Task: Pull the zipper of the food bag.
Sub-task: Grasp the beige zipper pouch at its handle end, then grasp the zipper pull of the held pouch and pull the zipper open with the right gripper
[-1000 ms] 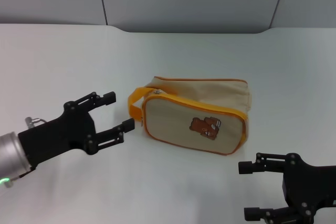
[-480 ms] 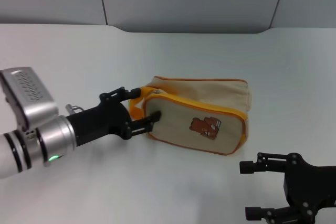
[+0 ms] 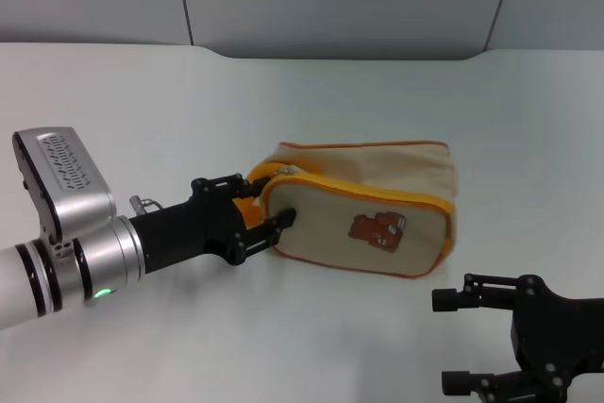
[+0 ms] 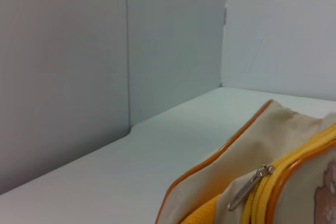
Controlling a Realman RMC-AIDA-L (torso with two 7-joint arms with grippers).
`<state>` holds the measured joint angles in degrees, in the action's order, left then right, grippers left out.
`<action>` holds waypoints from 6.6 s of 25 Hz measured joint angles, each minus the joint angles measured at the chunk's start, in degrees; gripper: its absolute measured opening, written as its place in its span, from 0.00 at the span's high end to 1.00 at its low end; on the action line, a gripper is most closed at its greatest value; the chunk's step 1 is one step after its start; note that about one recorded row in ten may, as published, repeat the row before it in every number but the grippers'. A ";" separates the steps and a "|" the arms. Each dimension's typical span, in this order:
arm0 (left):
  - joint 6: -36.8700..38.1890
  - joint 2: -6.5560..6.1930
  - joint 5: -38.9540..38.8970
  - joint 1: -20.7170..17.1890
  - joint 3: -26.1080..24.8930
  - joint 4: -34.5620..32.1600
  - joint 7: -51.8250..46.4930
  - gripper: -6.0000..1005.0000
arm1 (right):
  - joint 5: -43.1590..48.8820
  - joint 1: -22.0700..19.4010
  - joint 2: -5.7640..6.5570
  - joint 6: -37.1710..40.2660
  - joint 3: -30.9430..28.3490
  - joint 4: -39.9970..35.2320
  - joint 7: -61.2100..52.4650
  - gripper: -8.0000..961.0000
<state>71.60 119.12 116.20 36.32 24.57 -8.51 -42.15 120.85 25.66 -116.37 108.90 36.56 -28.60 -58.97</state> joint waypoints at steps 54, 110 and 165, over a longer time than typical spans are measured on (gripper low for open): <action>16.34 -0.01 -0.51 4.37 1.89 -9.31 5.88 0.87 | -24.69 7.88 -3.11 -21.42 0.01 9.00 58.26 0.28; 18.93 -0.02 -2.13 2.86 1.52 -7.21 5.67 0.91 | -27.26 7.58 -3.43 -22.81 10.60 10.06 65.10 0.69; 13.29 -0.16 -16.41 -8.44 1.03 -1.13 3.57 0.92 | -24.63 -1.66 -2.57 -19.96 6.64 1.44 34.34 0.84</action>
<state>84.89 118.95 99.79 27.88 25.59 -9.64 -38.58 96.22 24.00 -118.94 88.93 43.19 -27.17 -24.63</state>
